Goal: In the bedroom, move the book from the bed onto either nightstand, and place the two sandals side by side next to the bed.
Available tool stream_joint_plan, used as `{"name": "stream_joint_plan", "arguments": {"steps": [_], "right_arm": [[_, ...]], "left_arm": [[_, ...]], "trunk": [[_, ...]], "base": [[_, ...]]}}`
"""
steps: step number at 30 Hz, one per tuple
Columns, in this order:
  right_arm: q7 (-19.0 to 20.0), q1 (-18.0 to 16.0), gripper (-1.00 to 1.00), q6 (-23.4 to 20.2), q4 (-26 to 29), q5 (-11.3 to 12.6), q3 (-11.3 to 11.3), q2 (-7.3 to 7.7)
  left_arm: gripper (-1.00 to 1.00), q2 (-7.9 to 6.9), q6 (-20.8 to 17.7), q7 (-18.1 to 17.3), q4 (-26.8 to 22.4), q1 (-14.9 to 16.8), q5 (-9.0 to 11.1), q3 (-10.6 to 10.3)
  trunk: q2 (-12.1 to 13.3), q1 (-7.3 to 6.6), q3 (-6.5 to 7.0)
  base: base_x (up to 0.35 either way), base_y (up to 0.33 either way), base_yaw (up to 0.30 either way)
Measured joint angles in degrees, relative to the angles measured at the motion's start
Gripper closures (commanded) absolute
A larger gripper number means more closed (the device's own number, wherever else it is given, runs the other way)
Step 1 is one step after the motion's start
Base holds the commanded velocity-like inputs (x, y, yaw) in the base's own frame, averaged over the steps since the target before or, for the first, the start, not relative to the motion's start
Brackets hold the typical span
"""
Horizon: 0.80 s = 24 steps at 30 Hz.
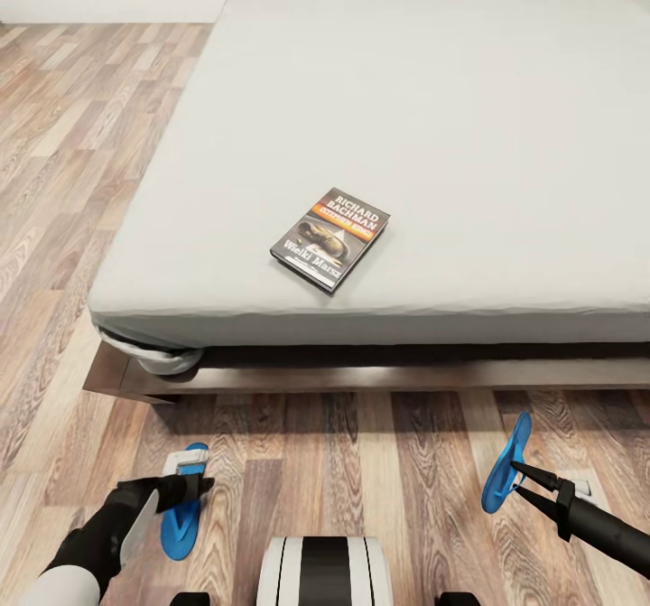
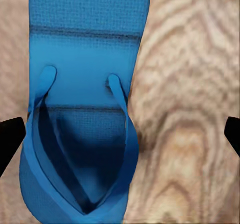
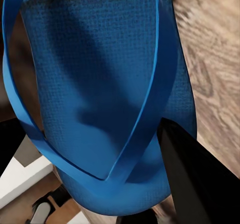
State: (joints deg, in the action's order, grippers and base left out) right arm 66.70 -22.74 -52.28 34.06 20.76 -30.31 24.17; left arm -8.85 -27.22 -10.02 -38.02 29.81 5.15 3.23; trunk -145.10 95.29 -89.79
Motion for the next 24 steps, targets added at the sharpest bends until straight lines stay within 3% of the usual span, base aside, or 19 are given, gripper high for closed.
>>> {"name": "stream_joint_plan", "arguments": {"steps": [4,7,8,11,13,15,16,17,18,19,20,21,23,24], "right_arm": [[0.0,0.0,1.0,0.0,0.0,0.0,0.0,0.0],[-0.1,0.0,1.0,0.0,-0.2,0.0,0.0,0.0],[-0.1,0.0,1.0,0.1,-0.2,0.0,0.0,-0.02],[-0.4,0.0,1.0,0.6,-0.3,-0.2,0.1,-0.32],[-0.6,0.1,1.0,2.1,-0.4,-0.7,0.5,-0.44],[-0.6,0.1,1.0,5.2,-0.5,-2.7,0.6,-0.28],[-0.9,0.2,1.0,7.3,-0.5,-6.1,0.8,-0.17],[-1.1,0.2,1.0,7.7,-0.5,-7.5,0.8,-0.15],[-2.3,0.2,1.0,8.8,-0.3,-13.5,0.9,-0.18],[-2.9,0.2,1.0,8.8,-0.2,-15.4,0.8,-0.2],[-5.0,0.2,1.0,9.6,0.0,-21.8,0.8,-0.32],[-6.6,0.2,1.0,9.7,0.1,-25.1,0.8,-0.37],[-9.4,0.2,1.0,10.3,0.3,-30.0,0.7,-0.43],[-10.9,0.2,1.0,11.0,0.4,-31.4,0.7,-0.45]], "left_arm": [[-1.0,-5.01,-2.3,-17.5,-0.3,0.0,-0.2,0.0],[-1.0,-10.14,-2.5,-27.5,0.1,-0.5,0.0,0.1],[-1.0,-11.03,-2.4,-29.4,0.7,-0.6,0.1,0.2],[-1.0,-11.93,0.8,-32.6,5.5,-0.9,0.4,2.9],[-1.0,-11.5,6.5,-33.6,8.8,-1.0,1.2,6.3],[-1.0,-10.7,9.5,-34.0,10.0,-1.0,2.3,8.3],[-1.0,-10.15,10.5,-34.1,10.3,-1.0,3.0,9.0],[-1.0,-9.93,10.8,-34.1,10.4,-1.0,3.3,9.2],[-1.0,-9.15,11.2,-34.2,10.5,-1.0,4.1,9.4],[-1.0,-8.82,11.3,-34.2,10.5,-1.0,4.3,9.5],[-1.0,-8.16,11.4,-34.3,10.5,-1.0,5.0,9.6],[-1.0,-7.85,11.5,-34.4,10.5,-1.0,5.3,9.7],[-1.0,-7.56,11.6,-34.7,10.7,-1.0,5.7,9.8],[-1.0,-7.52,11.6,-34.7,10.7,-1.0,5.9,9.9]], "trunk": [[0.0,0.0,0.0],[0.0,0.0,0.0],[0.0,0.0,0.0],[0.0,0.0,0.0],[0.0,0.0,0.0],[0.0,0.0,0.0],[0.0,0.0,-0.01],[0.0,0.0,0.0],[0.0,0.01,-0.01],[0.0,0.0,0.0],[0.0,0.01,-0.01],[0.0,0.0,0.0],[0.0,0.0,0.0],[0.0,0.0,0.0]], "base": [[0.0,0.0,0.0],[0.0,0.0,0.0],[0.0,0.0,0.0],[0.0,0.0,0.0],[0.0,0.0,0.0],[0.0,0.0,0.0],[0.0,0.0,0.0],[0.0,0.0,0.0],[0.0,0.0,0.0],[0.0,0.0,0.0],[0.0,0.0,0.0],[0.0,0.0,0.0],[0.0,0.0,0.0],[0.0,0.0,0.0]]}}
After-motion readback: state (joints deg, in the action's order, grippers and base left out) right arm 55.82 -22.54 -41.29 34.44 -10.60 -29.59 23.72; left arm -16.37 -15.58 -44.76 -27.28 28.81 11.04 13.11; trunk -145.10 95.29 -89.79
